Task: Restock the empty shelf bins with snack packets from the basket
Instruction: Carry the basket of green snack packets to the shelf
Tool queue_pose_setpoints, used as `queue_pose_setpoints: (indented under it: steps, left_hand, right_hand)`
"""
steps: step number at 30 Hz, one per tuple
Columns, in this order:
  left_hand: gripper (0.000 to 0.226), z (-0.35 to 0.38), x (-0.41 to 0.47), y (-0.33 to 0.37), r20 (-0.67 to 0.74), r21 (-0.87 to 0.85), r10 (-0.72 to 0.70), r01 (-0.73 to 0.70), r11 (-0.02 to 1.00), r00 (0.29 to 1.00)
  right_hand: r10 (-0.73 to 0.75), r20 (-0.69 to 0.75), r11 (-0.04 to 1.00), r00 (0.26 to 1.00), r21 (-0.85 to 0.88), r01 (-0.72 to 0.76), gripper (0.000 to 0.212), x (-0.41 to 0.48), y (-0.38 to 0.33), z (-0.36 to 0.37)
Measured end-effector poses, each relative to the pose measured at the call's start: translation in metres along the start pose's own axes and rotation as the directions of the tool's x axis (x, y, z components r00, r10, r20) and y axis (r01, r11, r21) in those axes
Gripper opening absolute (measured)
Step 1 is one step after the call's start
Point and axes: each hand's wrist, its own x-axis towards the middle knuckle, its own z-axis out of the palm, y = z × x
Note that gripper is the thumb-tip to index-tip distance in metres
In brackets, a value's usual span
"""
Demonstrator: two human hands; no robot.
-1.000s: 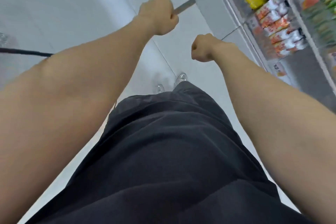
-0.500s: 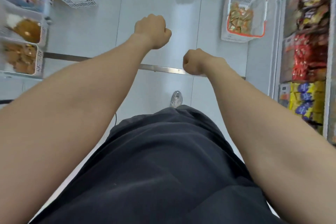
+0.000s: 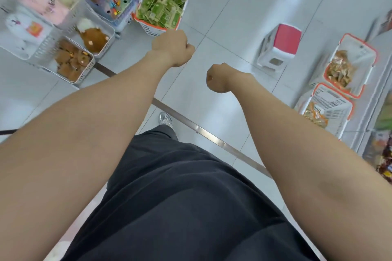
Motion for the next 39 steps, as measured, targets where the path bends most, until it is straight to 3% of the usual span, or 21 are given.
queue_pose_setpoints:
  steps: [8,14,20,27,39]
  left_hand:
    - [0.034,-0.062,0.130,-0.087,0.019,-0.097,-0.044,0.046,0.994,0.999]
    - [0.033,-0.104,0.225,-0.117,-0.062,-0.109,-0.145,0.137,0.985,0.988]
    - [0.034,-0.135,0.344,-0.131,-0.153,-0.143,-0.291,0.270,0.952,0.944]
    - [0.036,-0.180,0.464,-0.139,-0.277,-0.188,-0.481,0.444,0.876,0.832]
    - [0.034,-0.200,0.584,-0.240,-0.269,-0.272,-0.722,0.669,0.692,0.638]
  right_hand:
    - [-0.056,-0.162,0.998,0.985,0.002,0.057,0.024,0.125,-0.060,-0.120]
    - [-0.042,-0.331,0.991,0.943,0.102,0.080,0.034,0.203,-0.056,-0.206]
    - [-0.176,-0.398,0.980,0.901,0.014,0.197,0.033,0.314,-0.042,-0.308]
    - [-0.395,-0.347,0.918,0.850,-0.138,0.371,0.027,0.430,-0.041,-0.423]
    - [-0.507,-0.199,0.836,0.838,-0.349,0.423,0.016,0.614,-0.096,-0.506]
